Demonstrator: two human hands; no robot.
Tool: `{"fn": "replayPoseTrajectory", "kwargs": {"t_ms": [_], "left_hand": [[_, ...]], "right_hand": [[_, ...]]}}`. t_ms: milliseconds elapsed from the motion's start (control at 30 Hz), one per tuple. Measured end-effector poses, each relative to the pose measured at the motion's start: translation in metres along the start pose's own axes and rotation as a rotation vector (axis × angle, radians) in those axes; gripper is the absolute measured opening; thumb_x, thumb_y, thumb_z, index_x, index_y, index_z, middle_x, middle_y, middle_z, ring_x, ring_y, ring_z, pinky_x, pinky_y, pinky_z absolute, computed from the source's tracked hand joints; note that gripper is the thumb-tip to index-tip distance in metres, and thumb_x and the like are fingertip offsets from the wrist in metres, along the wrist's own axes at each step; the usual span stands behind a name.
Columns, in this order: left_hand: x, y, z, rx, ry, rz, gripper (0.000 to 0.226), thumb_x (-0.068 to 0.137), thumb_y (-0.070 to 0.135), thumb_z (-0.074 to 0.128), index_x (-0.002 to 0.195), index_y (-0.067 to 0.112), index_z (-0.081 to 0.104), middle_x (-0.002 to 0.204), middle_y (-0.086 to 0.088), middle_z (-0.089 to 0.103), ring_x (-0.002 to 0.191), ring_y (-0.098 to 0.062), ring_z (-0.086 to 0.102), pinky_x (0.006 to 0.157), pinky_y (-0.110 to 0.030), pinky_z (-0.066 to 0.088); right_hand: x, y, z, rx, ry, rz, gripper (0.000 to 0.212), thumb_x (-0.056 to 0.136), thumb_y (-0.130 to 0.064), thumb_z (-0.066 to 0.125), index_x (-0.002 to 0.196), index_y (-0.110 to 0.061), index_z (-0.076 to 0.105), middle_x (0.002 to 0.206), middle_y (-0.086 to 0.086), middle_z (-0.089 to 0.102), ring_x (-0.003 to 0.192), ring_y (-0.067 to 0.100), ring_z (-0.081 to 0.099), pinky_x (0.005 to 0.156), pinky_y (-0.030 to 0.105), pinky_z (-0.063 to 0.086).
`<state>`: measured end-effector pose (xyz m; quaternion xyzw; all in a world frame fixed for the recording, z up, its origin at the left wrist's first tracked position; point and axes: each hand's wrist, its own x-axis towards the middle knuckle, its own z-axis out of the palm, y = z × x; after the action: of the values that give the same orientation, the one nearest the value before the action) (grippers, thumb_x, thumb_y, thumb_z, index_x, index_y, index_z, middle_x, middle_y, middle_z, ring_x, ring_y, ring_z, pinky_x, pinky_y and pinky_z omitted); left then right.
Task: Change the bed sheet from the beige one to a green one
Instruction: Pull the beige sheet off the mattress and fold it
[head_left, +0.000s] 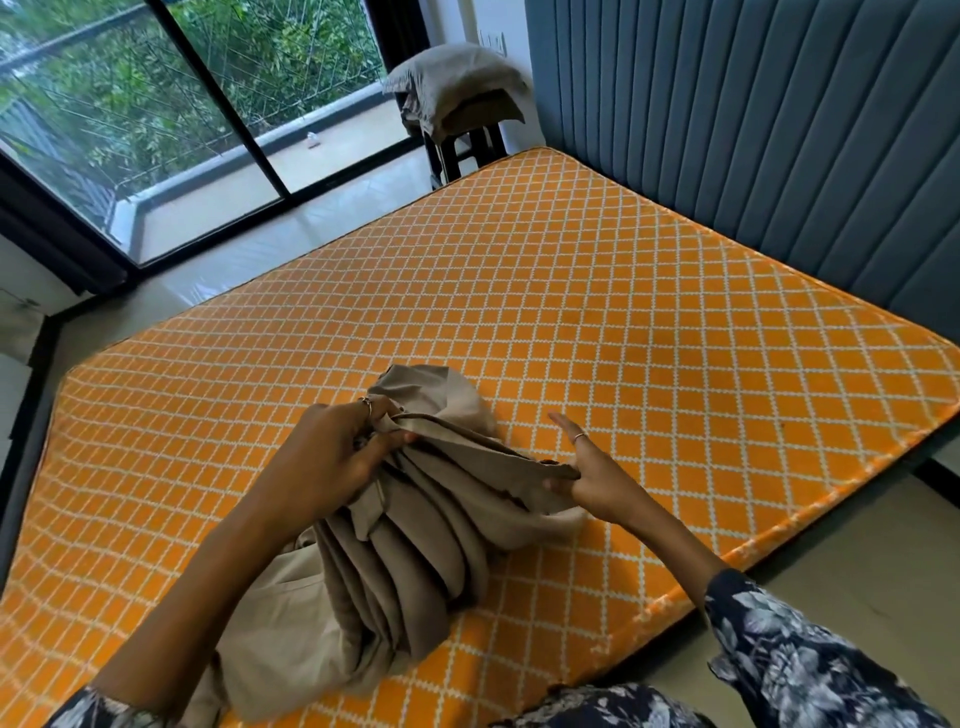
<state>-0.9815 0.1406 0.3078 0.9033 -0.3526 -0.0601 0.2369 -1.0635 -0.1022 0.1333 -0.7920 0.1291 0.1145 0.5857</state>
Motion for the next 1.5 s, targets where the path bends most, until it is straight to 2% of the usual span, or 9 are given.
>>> {"fn": "replayPoseTrajectory", "kwargs": {"t_ms": [100, 233, 367, 533, 833, 967, 1100, 1300, 1500], "left_hand": [[-0.001, -0.001, -0.001, -0.010, -0.005, -0.004, 0.014, 0.088, 0.020, 0.064, 0.075, 0.018, 0.063, 0.054, 0.004, 0.060, 0.050, -0.009, 0.057, 0.048, -0.012, 0.035], [0.000, -0.003, -0.003, -0.002, -0.009, -0.004, 0.012, 0.088, 0.022, 0.062, 0.078, 0.017, 0.064, 0.053, 0.006, 0.058, 0.050, -0.011, 0.056, 0.048, -0.011, 0.034], [0.001, -0.004, -0.004, -0.007, -0.001, -0.010, 0.010, 0.089, 0.025, 0.062, 0.079, 0.025, 0.064, 0.055, 0.007, 0.061, 0.051, -0.013, 0.058, 0.047, -0.012, 0.036], [0.003, -0.001, -0.006, -0.022, 0.005, 0.010, 0.018, 0.087, 0.029, 0.061, 0.075, 0.041, 0.054, 0.067, 0.032, 0.061, 0.059, 0.001, 0.060, 0.052, -0.007, 0.038], [0.003, -0.020, -0.006, -0.041, 0.048, -0.075, 0.009, 0.085, 0.035, 0.061, 0.075, 0.033, 0.061, 0.066, 0.018, 0.065, 0.065, 0.002, 0.060, 0.058, -0.013, 0.041], [0.001, -0.037, -0.011, -0.014, 0.115, -0.130, 0.019, 0.088, 0.030, 0.063, 0.077, 0.015, 0.067, 0.065, 0.004, 0.065, 0.064, -0.006, 0.060, 0.055, -0.019, 0.041], [-0.009, -0.044, -0.022, -0.035, 0.186, -0.156, 0.021, 0.089, 0.025, 0.064, 0.077, 0.009, 0.068, 0.066, -0.001, 0.065, 0.066, -0.009, 0.060, 0.055, -0.020, 0.041], [0.035, -0.049, -0.109, 0.075, 0.364, -0.257, 0.042, 0.088, 0.037, 0.066, 0.063, 0.005, 0.056, 0.051, -0.004, 0.048, 0.048, -0.009, 0.044, 0.055, -0.031, 0.034], [0.059, 0.001, -0.262, 0.123, 0.921, -0.112, 0.026, 0.089, 0.027, 0.066, 0.074, 0.007, 0.064, 0.057, -0.001, 0.045, 0.054, -0.005, 0.039, 0.047, -0.026, 0.027]], "right_hand": [[0.005, -0.009, -0.004, -0.074, -0.193, -0.026, 0.067, 0.092, -0.002, 0.056, 0.149, -0.024, 0.029, 0.142, 0.006, 0.047, 0.128, 0.026, 0.047, 0.097, 0.040, 0.048], [0.015, -0.010, -0.011, -0.114, -0.384, 0.039, 0.038, 0.090, -0.002, 0.054, 0.124, -0.018, 0.063, 0.115, 0.007, 0.068, 0.107, 0.027, 0.063, 0.088, 0.042, 0.052], [0.017, -0.021, -0.024, -0.140, -0.167, -0.042, 0.037, 0.091, 0.005, 0.048, 0.121, -0.011, 0.064, 0.112, -0.001, 0.064, 0.103, 0.018, 0.059, 0.084, 0.036, 0.049], [0.015, -0.023, -0.056, -0.131, 0.112, -0.147, 0.035, 0.093, 0.007, 0.048, 0.116, -0.013, 0.066, 0.119, 0.011, 0.065, 0.111, 0.024, 0.058, 0.097, 0.042, 0.048], [0.005, -0.056, -0.105, -0.251, 0.285, -0.277, 0.011, 0.084, -0.005, 0.069, 0.078, -0.014, 0.067, 0.067, -0.006, 0.061, 0.060, -0.002, 0.056, 0.062, 0.022, 0.043], [0.007, -0.085, -0.127, -0.306, 0.225, -0.315, 0.015, 0.080, -0.008, 0.073, 0.073, -0.019, 0.067, 0.089, 0.006, 0.057, 0.082, 0.021, 0.058, 0.074, 0.035, 0.050], [0.008, -0.117, -0.136, -0.163, 0.102, -0.364, 0.009, 0.081, -0.008, 0.072, 0.079, -0.014, 0.066, 0.112, 0.000, 0.058, 0.104, 0.012, 0.057, 0.086, 0.026, 0.049], [0.051, -0.272, -0.148, -0.466, 0.206, -0.598, 0.018, 0.088, -0.006, 0.066, 0.074, -0.014, 0.057, 0.057, -0.005, 0.057, 0.047, 0.002, 0.050, 0.046, 0.013, 0.038], [0.032, -0.459, -0.162, -0.211, 0.567, -1.015, 0.009, 0.088, -0.010, 0.064, 0.093, -0.011, 0.056, 0.080, 0.005, 0.062, 0.051, 0.009, 0.066, 0.045, 0.017, 0.049]]}}
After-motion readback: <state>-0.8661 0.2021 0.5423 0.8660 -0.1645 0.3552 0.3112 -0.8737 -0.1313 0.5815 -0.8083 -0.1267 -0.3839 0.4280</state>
